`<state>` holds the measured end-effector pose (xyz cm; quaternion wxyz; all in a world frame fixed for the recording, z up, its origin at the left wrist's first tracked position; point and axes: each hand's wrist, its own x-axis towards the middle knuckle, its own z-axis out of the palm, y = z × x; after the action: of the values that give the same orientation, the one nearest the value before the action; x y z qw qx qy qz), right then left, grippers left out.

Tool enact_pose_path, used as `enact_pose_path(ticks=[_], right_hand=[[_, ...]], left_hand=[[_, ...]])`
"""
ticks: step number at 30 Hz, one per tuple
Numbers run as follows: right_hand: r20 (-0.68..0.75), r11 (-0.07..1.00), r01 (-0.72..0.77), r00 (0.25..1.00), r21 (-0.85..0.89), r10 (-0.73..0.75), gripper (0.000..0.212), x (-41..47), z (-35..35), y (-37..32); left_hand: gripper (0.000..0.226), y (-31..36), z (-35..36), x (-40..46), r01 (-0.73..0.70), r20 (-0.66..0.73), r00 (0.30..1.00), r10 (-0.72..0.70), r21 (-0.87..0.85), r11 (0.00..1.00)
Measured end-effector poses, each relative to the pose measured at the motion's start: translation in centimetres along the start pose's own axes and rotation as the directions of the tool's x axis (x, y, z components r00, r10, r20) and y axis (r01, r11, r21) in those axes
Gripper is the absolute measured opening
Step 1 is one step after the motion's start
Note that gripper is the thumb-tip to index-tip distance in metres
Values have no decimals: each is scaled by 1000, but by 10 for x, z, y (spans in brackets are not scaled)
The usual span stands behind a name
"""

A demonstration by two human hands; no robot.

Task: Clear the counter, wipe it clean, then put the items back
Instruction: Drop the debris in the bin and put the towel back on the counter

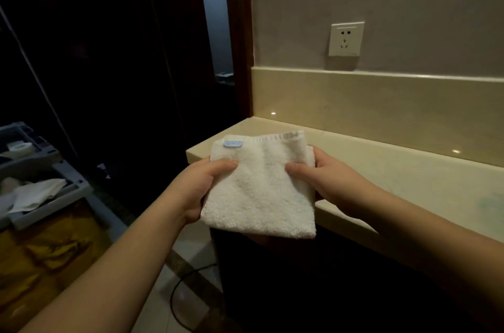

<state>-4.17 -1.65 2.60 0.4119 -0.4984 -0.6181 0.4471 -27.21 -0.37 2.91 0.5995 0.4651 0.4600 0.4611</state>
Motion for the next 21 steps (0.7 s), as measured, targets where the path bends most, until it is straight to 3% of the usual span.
enact_pose_path(ticks=[3,10,21], right_hand=[[30,1000,-6,1000,-26,7,18,43,-10,1],[-16,996,-63,998,-70,62,29,131,-12,15],[-181,975,-216,962,-53,204,39,248,9,40]], left_hand=[[23,8,-1,44,32,-6,999,-32,1,999],[27,19,-15,133,117,-62,992,-112,76,990],[31,22,-57,273,212,-55,977,-205,199,957]])
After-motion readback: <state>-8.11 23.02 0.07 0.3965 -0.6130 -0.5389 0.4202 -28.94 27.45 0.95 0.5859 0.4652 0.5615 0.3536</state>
